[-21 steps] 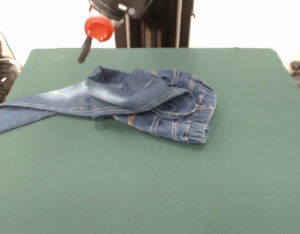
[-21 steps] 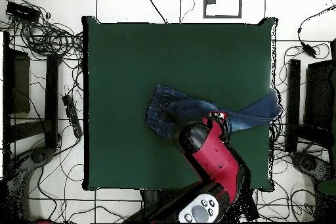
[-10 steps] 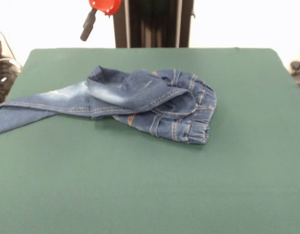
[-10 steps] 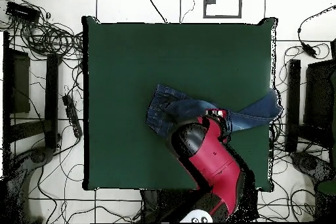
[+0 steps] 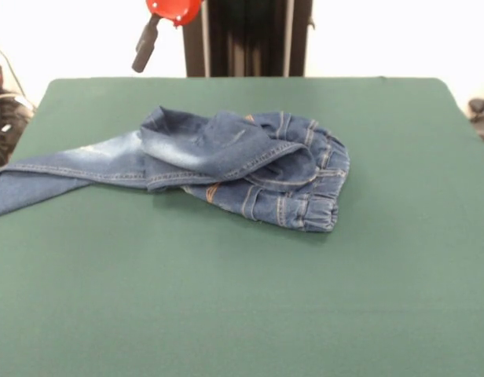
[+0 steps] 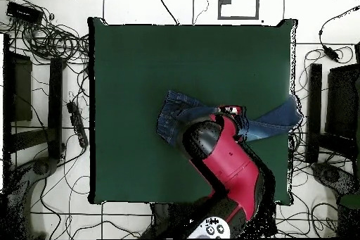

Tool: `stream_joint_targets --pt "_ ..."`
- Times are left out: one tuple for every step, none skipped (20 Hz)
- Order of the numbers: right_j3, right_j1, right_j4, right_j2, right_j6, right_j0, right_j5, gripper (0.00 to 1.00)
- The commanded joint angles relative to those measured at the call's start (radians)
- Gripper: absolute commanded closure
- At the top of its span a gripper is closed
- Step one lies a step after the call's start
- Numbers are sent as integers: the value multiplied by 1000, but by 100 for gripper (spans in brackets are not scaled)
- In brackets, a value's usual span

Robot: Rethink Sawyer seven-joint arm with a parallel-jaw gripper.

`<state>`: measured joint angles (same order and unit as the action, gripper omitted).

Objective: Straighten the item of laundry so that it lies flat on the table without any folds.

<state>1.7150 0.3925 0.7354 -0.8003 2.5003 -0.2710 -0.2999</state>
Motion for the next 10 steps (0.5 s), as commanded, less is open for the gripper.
stream_joint_targets --pt "-106 -119 73 178 305 -45 -61 0" --pt "-121 -134 81 170 321 -51 -64 0" --pt "-133 -148 91 164 334 -57 -65 0" --pt "-146 -162 98 154 346 -63 -75 0" --pt "-159 -175 104 145 358 -68 -87 0" --pt "-178 -194 108 128 373 -77 -106 0" --pt "-192 -208 113 116 389 -85 -125 0" --pt "-201 -219 115 106 399 -90 -140 0" --pt "-212 -228 113 97 407 -94 -160 0" --pt "-222 -237 113 89 416 -98 -174 0"
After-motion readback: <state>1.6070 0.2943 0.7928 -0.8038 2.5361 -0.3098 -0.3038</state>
